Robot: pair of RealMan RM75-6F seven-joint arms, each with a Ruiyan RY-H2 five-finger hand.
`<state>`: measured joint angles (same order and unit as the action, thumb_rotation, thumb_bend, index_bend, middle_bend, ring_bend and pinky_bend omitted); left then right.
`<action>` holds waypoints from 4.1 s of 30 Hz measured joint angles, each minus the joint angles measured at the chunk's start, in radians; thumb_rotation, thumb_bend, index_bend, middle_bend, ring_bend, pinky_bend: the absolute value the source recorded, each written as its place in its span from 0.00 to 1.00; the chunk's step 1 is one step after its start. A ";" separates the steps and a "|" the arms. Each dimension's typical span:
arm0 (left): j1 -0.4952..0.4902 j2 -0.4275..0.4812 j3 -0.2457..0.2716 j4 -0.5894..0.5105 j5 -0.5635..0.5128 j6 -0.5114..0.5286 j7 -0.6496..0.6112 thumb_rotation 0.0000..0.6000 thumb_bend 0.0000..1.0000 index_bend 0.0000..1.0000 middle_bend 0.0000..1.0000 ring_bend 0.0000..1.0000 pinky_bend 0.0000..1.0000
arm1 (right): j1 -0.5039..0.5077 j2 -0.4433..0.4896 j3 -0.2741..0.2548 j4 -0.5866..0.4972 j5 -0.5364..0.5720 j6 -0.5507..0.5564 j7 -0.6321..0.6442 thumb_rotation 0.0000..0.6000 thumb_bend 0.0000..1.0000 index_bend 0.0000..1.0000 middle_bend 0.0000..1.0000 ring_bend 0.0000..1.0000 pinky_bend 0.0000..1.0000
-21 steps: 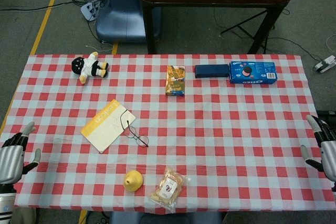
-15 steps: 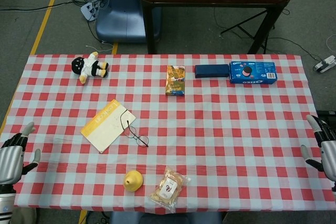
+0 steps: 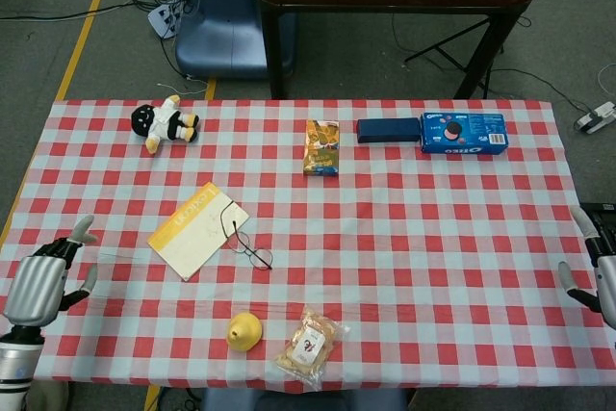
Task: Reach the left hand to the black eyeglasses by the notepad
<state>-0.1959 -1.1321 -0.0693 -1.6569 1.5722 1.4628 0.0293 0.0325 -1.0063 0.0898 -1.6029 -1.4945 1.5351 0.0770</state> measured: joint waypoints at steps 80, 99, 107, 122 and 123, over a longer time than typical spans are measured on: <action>-0.473 -0.304 0.049 0.166 -0.161 -0.568 0.212 1.00 0.57 0.13 0.92 0.88 0.94 | -0.023 0.009 -0.006 -0.015 0.034 -0.005 -0.017 1.00 0.40 0.00 0.11 0.16 0.20; -0.423 -0.156 -0.022 0.135 -0.275 -0.511 0.087 1.00 0.57 0.12 0.92 0.88 0.94 | -0.027 0.005 -0.007 -0.004 0.026 0.002 -0.005 1.00 0.40 0.00 0.11 0.16 0.20; -0.455 -0.170 -0.042 0.097 -0.271 -0.520 0.103 1.00 0.57 0.11 0.92 0.88 0.94 | -0.029 0.006 -0.006 -0.003 0.029 0.002 -0.004 1.00 0.40 0.00 0.11 0.16 0.20; -0.495 -0.209 -0.042 0.063 -0.309 -0.551 0.192 1.00 0.57 0.09 0.92 0.88 0.94 | -0.036 0.004 -0.007 0.010 0.036 0.003 0.010 1.00 0.40 0.00 0.11 0.16 0.20; -0.496 -0.208 -0.037 0.058 -0.308 -0.553 0.196 1.00 0.57 0.09 0.92 0.88 0.94 | -0.036 0.003 -0.007 0.011 0.036 0.002 0.011 1.00 0.40 0.00 0.11 0.16 0.20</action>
<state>-0.6915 -1.3397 -0.1067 -1.5992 1.2640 0.9096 0.2257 -0.0034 -1.0034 0.0825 -1.5919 -1.4590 1.5369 0.0876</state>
